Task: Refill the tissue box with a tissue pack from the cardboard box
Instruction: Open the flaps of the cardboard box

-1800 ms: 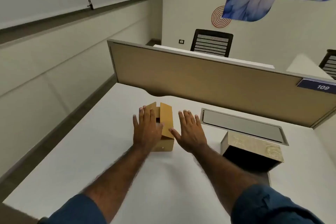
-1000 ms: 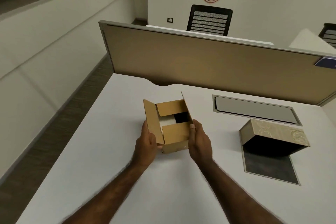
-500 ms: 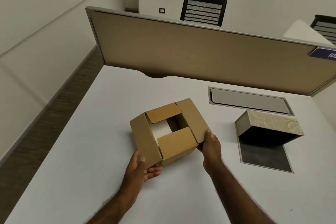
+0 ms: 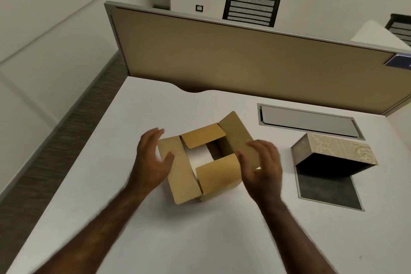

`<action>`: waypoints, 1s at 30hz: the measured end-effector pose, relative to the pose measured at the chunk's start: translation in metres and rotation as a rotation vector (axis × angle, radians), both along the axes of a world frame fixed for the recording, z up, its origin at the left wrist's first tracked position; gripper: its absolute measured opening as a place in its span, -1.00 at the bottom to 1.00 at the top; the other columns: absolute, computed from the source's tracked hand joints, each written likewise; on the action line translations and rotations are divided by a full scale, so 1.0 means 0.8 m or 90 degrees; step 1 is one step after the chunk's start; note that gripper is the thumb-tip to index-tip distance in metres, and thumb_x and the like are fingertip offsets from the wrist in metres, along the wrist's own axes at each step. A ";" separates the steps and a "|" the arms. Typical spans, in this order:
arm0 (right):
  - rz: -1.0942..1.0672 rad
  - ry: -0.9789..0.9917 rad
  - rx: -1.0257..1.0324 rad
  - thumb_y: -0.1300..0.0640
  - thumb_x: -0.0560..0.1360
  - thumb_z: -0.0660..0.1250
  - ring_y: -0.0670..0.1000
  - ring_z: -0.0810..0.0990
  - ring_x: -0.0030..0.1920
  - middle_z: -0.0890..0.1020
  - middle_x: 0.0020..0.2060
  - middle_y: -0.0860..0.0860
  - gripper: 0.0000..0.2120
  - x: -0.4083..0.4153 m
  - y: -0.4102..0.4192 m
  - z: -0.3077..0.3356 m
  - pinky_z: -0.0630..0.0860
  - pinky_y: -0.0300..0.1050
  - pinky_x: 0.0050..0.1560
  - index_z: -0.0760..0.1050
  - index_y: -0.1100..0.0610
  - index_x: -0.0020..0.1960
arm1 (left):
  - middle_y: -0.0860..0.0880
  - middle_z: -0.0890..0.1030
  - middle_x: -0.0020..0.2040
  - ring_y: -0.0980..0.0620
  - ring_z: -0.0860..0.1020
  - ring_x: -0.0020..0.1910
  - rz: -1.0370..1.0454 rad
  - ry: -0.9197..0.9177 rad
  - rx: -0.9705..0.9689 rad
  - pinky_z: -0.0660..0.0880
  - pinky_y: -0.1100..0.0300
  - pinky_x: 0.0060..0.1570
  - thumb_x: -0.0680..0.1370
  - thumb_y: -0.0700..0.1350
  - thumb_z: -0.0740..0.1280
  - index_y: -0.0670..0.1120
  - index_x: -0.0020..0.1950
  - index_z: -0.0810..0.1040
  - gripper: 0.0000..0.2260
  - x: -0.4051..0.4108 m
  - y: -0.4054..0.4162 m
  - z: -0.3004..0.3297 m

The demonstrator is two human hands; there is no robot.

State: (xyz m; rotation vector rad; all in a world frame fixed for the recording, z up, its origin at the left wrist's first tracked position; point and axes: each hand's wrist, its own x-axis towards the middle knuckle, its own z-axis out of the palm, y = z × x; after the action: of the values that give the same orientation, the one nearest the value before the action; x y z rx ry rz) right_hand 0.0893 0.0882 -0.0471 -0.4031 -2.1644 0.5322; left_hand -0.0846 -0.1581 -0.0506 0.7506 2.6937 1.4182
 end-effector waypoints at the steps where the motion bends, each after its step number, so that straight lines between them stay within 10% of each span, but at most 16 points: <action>1: 0.097 -0.047 0.019 -0.06 0.61 0.50 0.02 0.62 0.25 0.70 0.21 0.05 -0.64 -0.003 -0.005 0.007 0.57 -0.11 0.26 0.65 0.15 0.29 | -0.16 0.42 0.53 -0.08 0.36 0.53 -0.052 0.017 -0.045 0.29 0.29 0.40 0.49 -0.16 0.57 -0.15 0.54 0.42 -0.35 -0.010 0.007 0.006; 4: 0.294 -0.347 0.046 -0.31 0.54 0.47 0.00 0.38 0.60 0.51 0.55 -0.03 -0.32 -0.017 -0.016 0.015 0.43 0.11 0.55 0.51 0.02 0.54 | -0.10 0.27 0.66 -0.11 0.20 0.64 -0.171 0.007 -0.232 0.21 0.00 0.55 0.52 0.10 0.52 -0.07 0.63 0.29 -0.24 -0.036 0.030 0.013; 8: 0.311 -0.629 0.112 -0.45 0.44 0.45 -0.01 -0.12 0.75 0.18 0.73 -0.12 0.01 -0.030 -0.015 0.009 -0.28 0.04 0.69 0.19 -0.08 0.72 | -0.07 0.44 0.57 -0.11 0.39 0.51 -0.228 -0.010 -0.339 0.28 -0.03 0.52 0.54 0.22 0.45 -0.06 0.57 0.39 -0.31 -0.055 0.057 0.015; 14: 0.245 -0.521 0.118 -0.18 0.50 0.54 0.04 0.38 0.50 0.54 0.45 -0.12 -0.31 -0.008 -0.019 0.010 0.39 0.09 0.56 0.41 -0.11 0.57 | -0.10 0.71 0.16 -0.08 0.64 0.14 -0.208 -0.064 -0.196 0.58 -0.03 0.20 0.66 0.13 0.31 -0.13 0.26 0.65 -0.62 -0.064 0.065 0.016; 20: 0.202 -0.327 0.147 0.00 0.59 0.51 -0.02 0.57 0.16 0.68 0.12 -0.15 -0.78 0.045 -0.031 0.000 0.45 -0.16 0.22 0.61 -0.07 0.21 | -0.02 0.50 -0.36 0.05 0.46 -0.35 -0.097 -0.076 -0.091 0.39 0.13 -0.22 0.72 0.07 0.18 -0.08 -0.28 0.45 -0.58 -0.081 0.077 0.009; 24: 0.215 -0.306 0.115 -0.07 0.67 0.39 -0.06 0.66 0.21 0.74 0.17 -0.15 -0.82 0.093 -0.042 -0.026 0.53 -0.12 0.28 0.70 -0.07 0.19 | -0.14 0.72 -0.07 -0.12 0.65 -0.08 -0.035 -0.085 -0.104 0.52 0.07 -0.03 0.71 0.01 0.26 -0.18 0.12 0.63 -0.72 -0.092 0.088 0.004; 30: 0.200 -0.383 0.060 -0.19 0.63 0.41 -0.06 0.58 0.46 0.65 0.43 -0.17 -0.75 0.128 -0.062 -0.062 0.59 0.09 0.41 0.70 -0.17 0.25 | -0.11 0.63 -0.11 -0.14 0.64 -0.05 -0.009 -0.137 -0.118 0.57 -0.10 0.18 0.67 -0.13 0.34 -0.02 0.60 0.34 -0.51 -0.095 0.100 -0.006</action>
State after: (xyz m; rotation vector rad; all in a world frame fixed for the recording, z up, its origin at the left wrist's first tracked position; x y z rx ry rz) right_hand 0.1916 0.0385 -0.0963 -0.1799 -2.8492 0.5209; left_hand -0.1606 -0.0777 -0.0554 0.5679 2.6003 1.1501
